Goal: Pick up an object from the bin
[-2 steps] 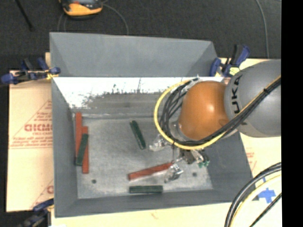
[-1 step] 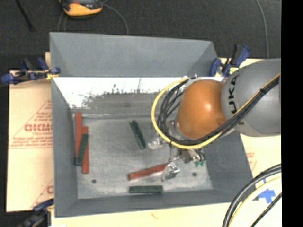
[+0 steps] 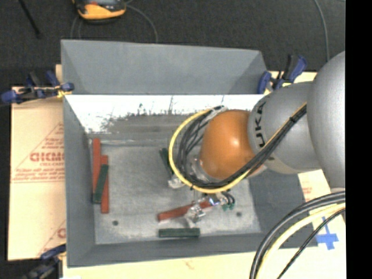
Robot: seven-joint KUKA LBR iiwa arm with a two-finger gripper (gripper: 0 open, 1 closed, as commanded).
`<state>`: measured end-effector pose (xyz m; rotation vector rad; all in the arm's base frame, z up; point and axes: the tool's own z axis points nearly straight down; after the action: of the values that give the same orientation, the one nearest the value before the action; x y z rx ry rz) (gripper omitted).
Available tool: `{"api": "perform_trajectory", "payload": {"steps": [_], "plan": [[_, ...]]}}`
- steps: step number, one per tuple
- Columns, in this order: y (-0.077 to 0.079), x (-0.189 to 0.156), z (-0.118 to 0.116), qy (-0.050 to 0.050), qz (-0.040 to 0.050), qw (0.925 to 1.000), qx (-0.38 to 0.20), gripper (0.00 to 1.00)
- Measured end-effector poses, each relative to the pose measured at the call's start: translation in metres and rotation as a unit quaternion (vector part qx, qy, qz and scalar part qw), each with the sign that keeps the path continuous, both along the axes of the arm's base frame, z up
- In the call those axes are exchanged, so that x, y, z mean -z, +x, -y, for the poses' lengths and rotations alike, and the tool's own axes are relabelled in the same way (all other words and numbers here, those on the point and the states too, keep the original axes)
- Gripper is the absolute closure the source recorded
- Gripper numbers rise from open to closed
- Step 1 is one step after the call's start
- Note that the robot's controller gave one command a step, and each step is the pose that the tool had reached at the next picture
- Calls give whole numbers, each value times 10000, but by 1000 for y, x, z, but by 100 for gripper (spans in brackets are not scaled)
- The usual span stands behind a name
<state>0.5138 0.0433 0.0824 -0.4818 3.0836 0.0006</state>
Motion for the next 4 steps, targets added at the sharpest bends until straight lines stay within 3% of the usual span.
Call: {"api": "perform_trajectory", "payload": {"steps": [1,4], "plan": [[11,21,-23,-71,58,10000,35,100],[9,17,-25,-91,65,9999,40,100]]}}
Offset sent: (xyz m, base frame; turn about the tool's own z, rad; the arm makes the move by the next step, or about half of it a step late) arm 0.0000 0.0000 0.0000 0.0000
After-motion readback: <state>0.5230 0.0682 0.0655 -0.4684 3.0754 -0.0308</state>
